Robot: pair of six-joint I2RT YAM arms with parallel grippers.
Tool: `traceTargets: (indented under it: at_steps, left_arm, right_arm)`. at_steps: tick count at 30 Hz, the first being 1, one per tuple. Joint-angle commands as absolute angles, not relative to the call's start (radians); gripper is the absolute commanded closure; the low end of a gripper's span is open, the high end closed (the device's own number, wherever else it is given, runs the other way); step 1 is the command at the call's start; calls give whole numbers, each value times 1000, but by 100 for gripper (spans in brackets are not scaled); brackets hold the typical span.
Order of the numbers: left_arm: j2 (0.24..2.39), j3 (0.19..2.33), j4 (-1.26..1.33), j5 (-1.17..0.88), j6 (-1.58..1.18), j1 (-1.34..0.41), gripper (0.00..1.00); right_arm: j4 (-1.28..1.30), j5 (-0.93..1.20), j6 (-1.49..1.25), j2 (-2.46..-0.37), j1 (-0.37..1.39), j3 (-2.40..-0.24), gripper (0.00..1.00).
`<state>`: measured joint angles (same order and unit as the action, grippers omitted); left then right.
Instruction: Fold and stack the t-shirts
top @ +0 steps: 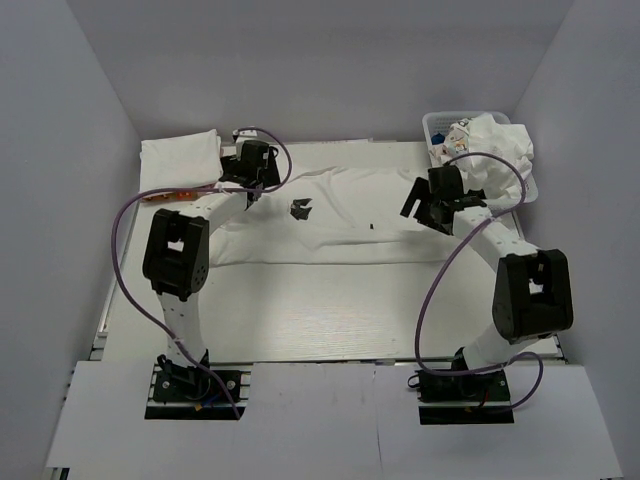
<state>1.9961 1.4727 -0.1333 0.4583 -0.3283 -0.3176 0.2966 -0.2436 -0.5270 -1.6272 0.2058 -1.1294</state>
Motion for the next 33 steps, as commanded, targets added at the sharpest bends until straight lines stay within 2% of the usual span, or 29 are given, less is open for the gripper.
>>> traceTargets:
  at_steps: [1, 7, 14, 20, 26, 33]
  left_arm:
    - [1924, 1474, -144, 405, -324, -314, 0]
    - [1688, 1212, -78, 270, -422, -314, 0]
    - [1618, 976, -58, 247, -504, -322, 0]
    - [1628, 917, -38, 262, -525, -322, 0]
    - [1647, 917, -49, 324, -525, -313, 0]
    - [1647, 908, -60, 362, -525, -313, 0]
  right_arm:
    - [235, -137, -488, -1511, 257, -1052, 10]
    - [242, -161, -460, -1500, 296, -988, 10]
    - [203, -123, -471, -1618, 330, -971, 10]
    - [108, -115, -465, -1710, 341, -1034, 10]
    - [40, -195, -474, -1822, 333, -1121, 10]
    - [144, -304, -463, -1969, 330, -1327, 10]
